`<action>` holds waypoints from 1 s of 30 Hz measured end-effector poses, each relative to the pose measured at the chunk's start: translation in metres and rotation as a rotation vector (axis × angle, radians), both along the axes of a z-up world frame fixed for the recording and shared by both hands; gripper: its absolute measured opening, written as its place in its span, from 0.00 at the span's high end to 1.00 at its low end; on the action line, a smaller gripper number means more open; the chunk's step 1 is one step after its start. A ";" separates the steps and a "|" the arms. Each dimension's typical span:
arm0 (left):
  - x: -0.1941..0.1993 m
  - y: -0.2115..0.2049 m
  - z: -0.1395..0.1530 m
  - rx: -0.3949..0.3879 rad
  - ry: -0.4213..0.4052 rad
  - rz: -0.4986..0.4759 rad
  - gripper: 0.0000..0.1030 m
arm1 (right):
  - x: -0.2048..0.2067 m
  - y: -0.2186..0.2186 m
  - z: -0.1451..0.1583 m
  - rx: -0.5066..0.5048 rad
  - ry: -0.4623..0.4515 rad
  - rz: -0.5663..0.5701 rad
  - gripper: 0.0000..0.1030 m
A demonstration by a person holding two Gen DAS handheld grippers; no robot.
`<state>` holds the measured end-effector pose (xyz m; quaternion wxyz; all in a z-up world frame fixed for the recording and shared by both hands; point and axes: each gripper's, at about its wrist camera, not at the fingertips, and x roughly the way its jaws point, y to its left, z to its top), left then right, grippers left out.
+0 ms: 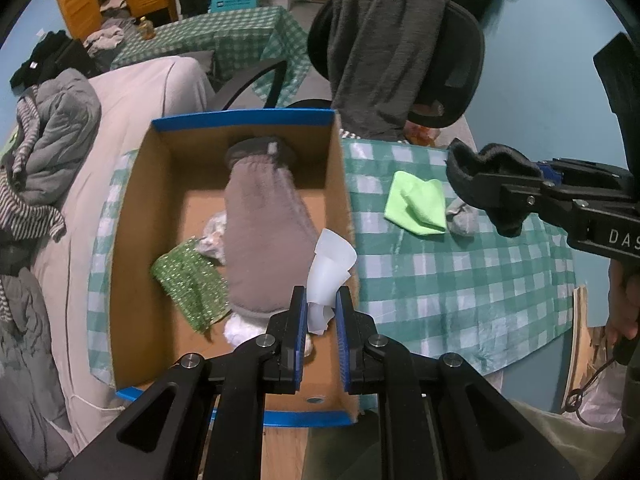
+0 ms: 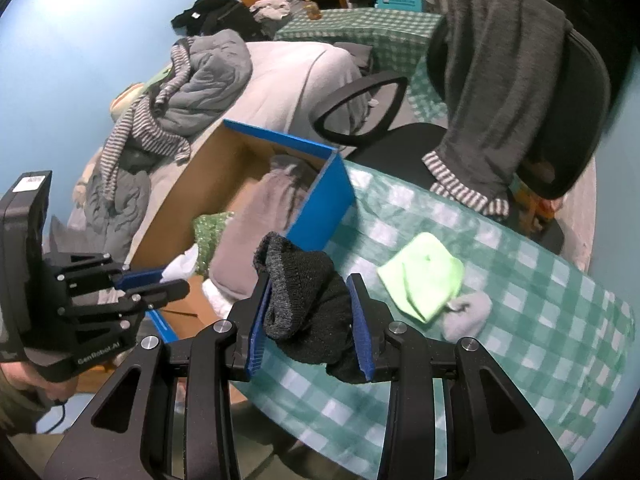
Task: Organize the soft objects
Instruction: 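Carry the white piece with the left tool while the right tool carries the sock over the box, then open both tools to drop the white piece and black sock into the box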
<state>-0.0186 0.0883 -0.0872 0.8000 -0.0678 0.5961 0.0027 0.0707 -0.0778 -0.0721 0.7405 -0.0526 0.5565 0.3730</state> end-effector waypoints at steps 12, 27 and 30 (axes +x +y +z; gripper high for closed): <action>-0.010 0.048 -0.010 0.009 0.015 0.073 0.87 | -0.002 0.068 -0.013 0.006 0.023 0.101 0.65; -0.010 0.085 -0.040 -0.025 0.075 0.142 0.85 | -0.003 0.132 -0.045 -0.040 0.086 0.175 0.65; -0.010 0.089 -0.045 -0.035 0.088 0.151 0.84 | -0.004 0.137 -0.052 -0.053 0.100 0.182 0.65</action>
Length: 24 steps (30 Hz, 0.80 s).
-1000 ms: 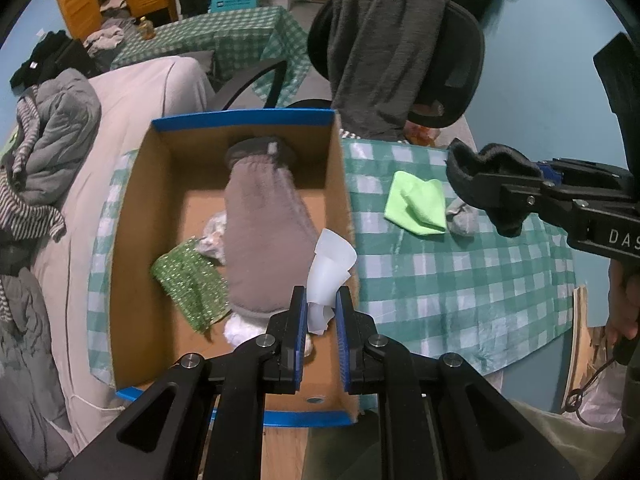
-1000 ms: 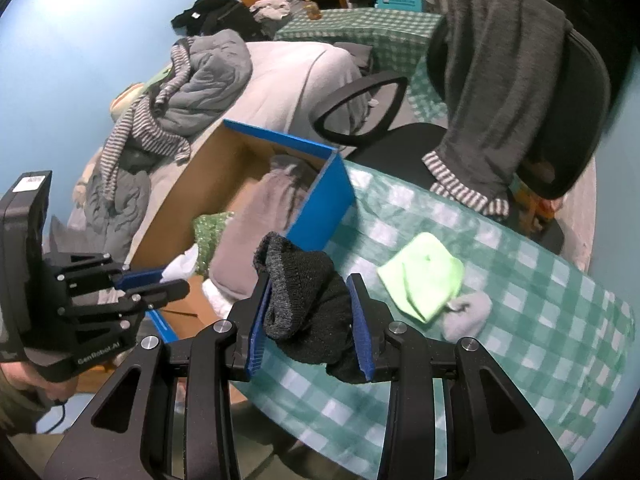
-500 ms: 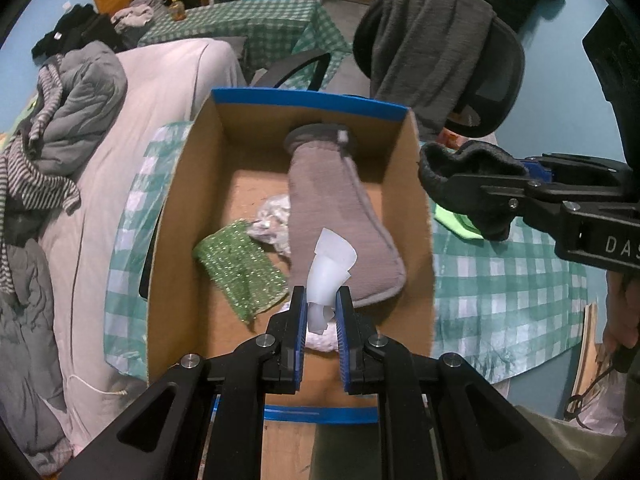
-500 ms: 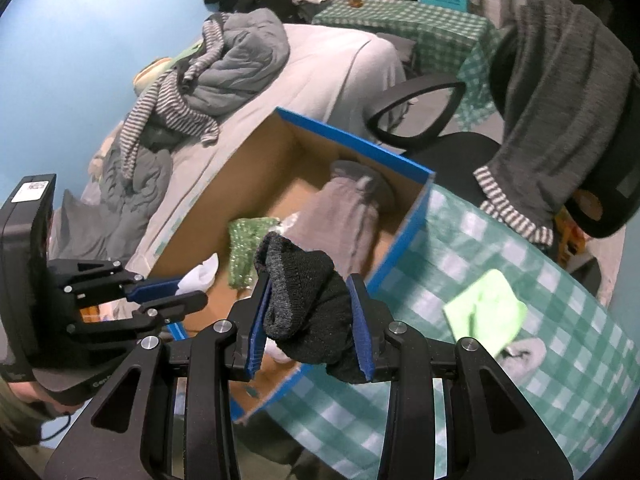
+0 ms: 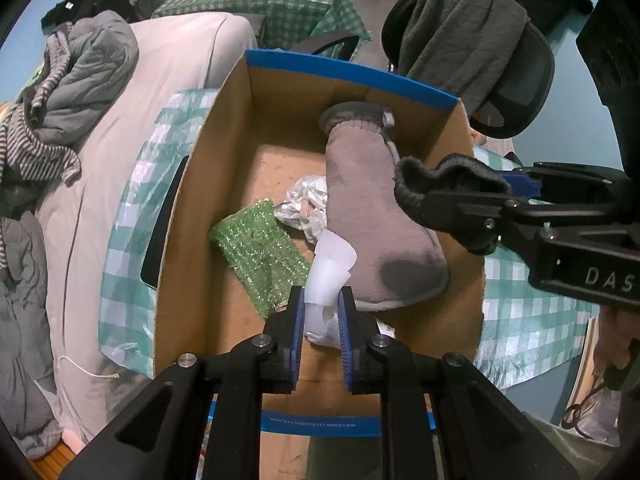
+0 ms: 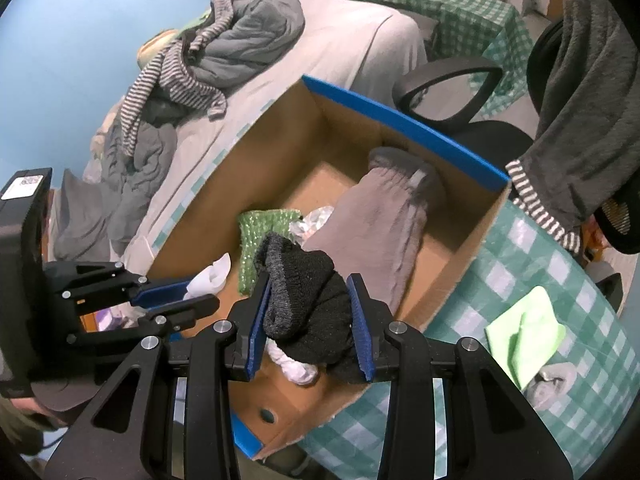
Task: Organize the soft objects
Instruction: 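Open both tools to drop the white piece and black sock into the box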
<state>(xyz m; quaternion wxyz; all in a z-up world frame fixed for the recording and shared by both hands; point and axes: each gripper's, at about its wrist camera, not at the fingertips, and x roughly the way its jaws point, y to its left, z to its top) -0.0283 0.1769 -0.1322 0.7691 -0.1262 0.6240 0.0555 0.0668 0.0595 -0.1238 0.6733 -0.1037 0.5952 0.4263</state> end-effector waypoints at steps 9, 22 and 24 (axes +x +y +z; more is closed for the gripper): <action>0.000 0.003 -0.004 -0.009 0.020 0.017 0.65 | -0.001 0.004 0.001 -0.006 0.010 -0.001 0.55; -0.004 -0.007 0.010 -0.006 -0.003 0.020 0.56 | 0.002 -0.017 0.019 -0.003 -0.031 -0.052 0.35; -0.004 -0.011 0.013 -0.008 -0.008 0.019 0.54 | 0.001 -0.023 0.020 -0.007 -0.034 -0.061 0.35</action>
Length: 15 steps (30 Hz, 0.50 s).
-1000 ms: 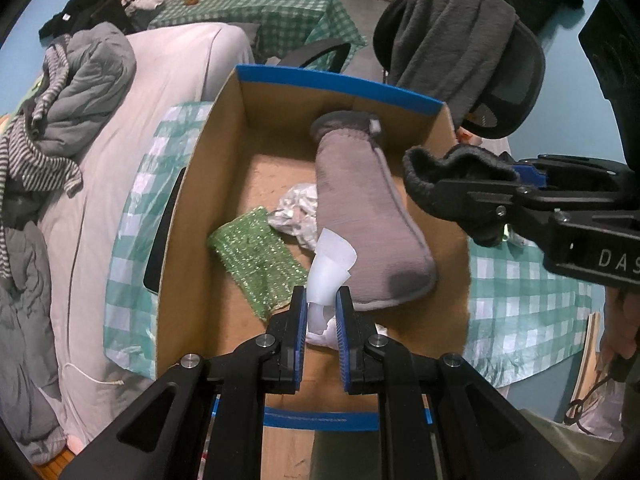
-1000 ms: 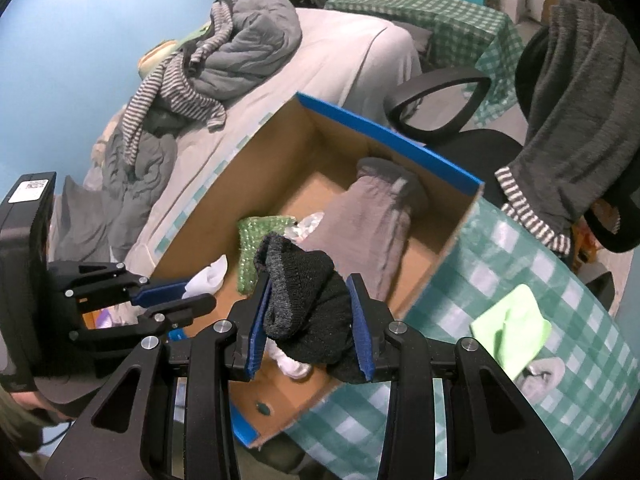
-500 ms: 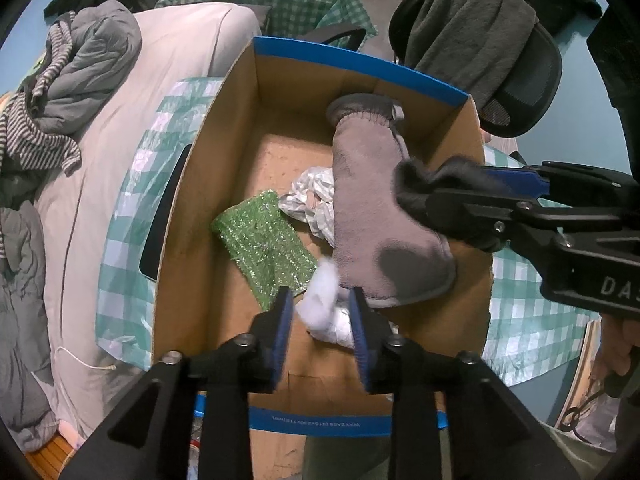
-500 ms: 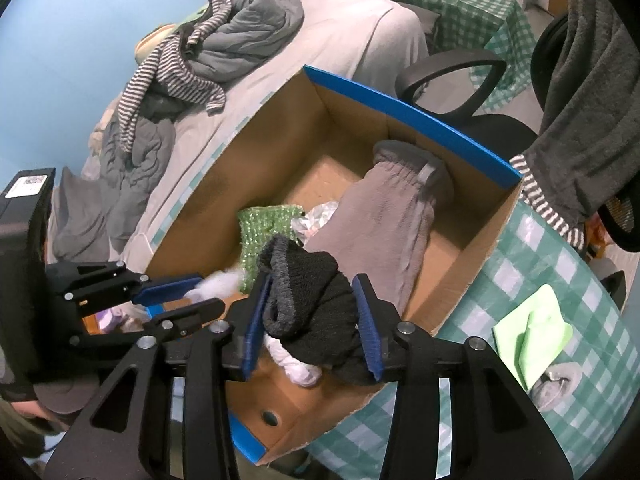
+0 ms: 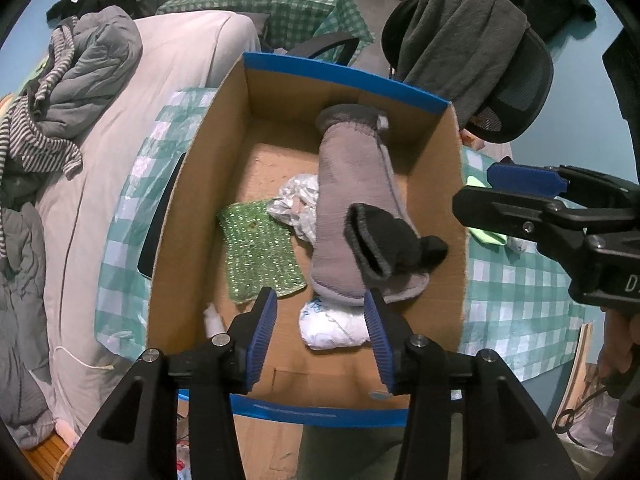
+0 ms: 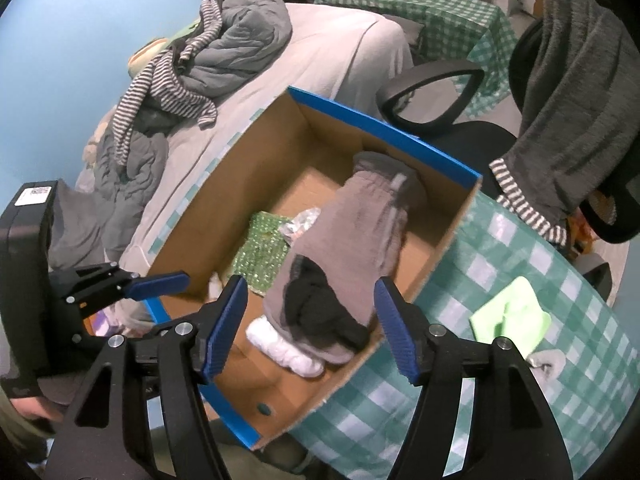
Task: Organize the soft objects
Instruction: 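Open both tools to drop the white piece and black sock into the box, then move both open tools back over the lime cloth and grey sock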
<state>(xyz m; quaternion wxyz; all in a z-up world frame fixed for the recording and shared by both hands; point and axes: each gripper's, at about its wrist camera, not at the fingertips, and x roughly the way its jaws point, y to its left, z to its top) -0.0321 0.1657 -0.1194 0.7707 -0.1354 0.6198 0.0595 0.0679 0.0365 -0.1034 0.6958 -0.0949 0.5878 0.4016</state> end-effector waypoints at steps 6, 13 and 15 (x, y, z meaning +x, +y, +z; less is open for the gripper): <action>0.001 -0.016 0.008 -0.002 -0.011 -0.011 0.50 | 0.001 -0.026 0.004 -0.006 -0.005 -0.038 0.35; 0.006 -0.039 0.014 -0.005 -0.014 -0.041 0.49 | 0.003 -0.059 0.007 -0.015 -0.006 -0.084 0.35; 0.008 -0.046 0.016 -0.005 -0.016 -0.051 0.49 | 0.004 -0.068 0.007 -0.019 -0.005 -0.098 0.35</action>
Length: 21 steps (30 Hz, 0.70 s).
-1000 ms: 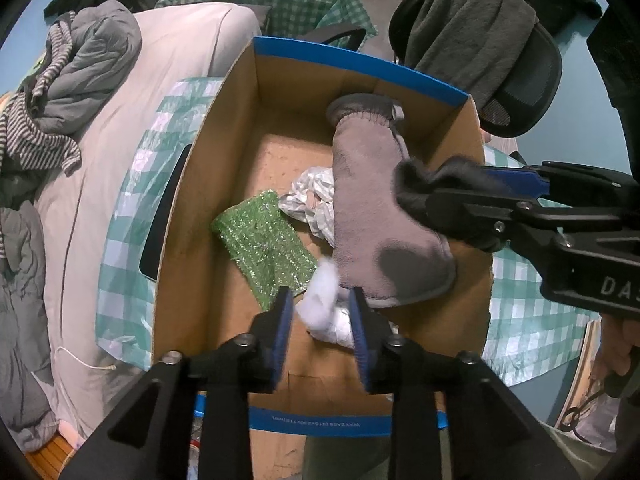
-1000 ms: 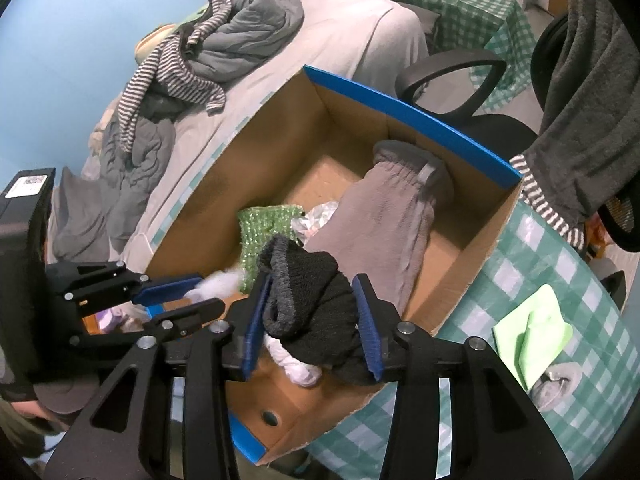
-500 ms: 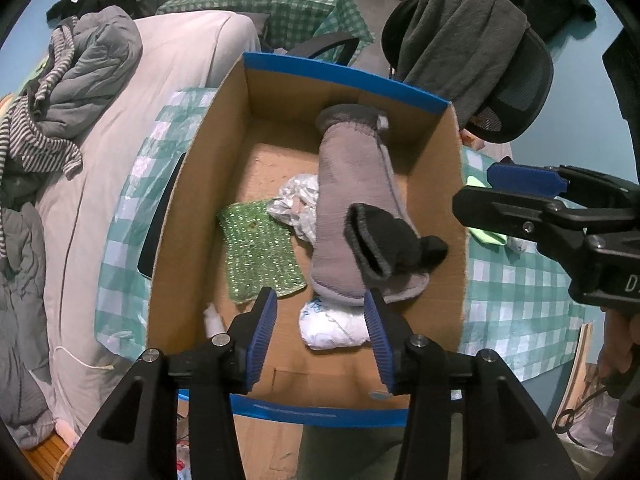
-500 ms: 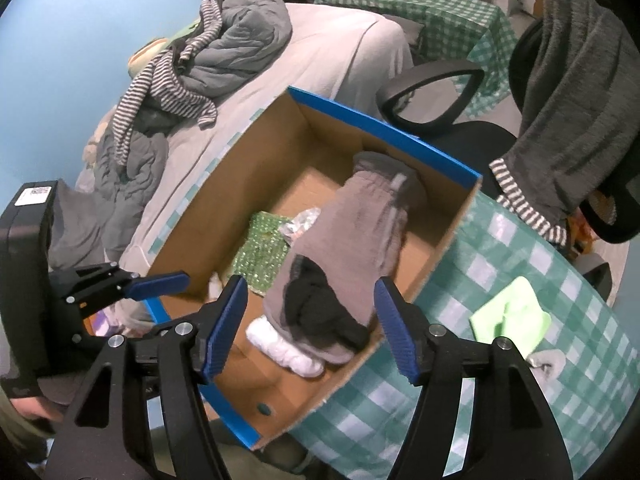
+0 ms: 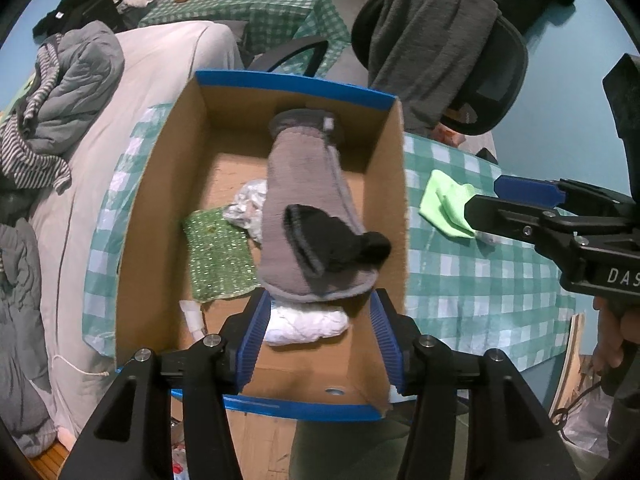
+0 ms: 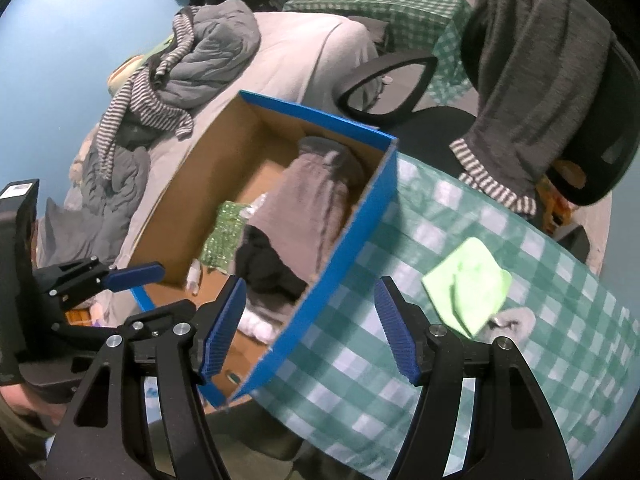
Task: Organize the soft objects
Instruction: 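Move both open tools back over the lime cloth and grey sock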
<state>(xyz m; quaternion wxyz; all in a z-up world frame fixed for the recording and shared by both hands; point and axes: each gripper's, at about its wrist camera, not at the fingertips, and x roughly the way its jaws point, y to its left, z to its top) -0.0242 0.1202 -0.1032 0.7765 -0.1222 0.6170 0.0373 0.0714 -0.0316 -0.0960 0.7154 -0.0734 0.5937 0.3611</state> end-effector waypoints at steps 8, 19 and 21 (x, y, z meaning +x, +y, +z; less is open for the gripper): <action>0.009 -0.028 0.006 -0.003 -0.012 -0.043 0.46 | 0.005 -0.039 0.001 -0.014 0.002 -0.058 0.35; 0.024 -0.064 0.006 -0.006 -0.004 -0.092 0.46 | 0.014 -0.099 -0.001 -0.041 0.007 -0.139 0.35; 0.028 -0.071 0.005 -0.003 -0.002 -0.103 0.46 | 0.016 -0.107 -0.002 -0.047 0.009 -0.152 0.35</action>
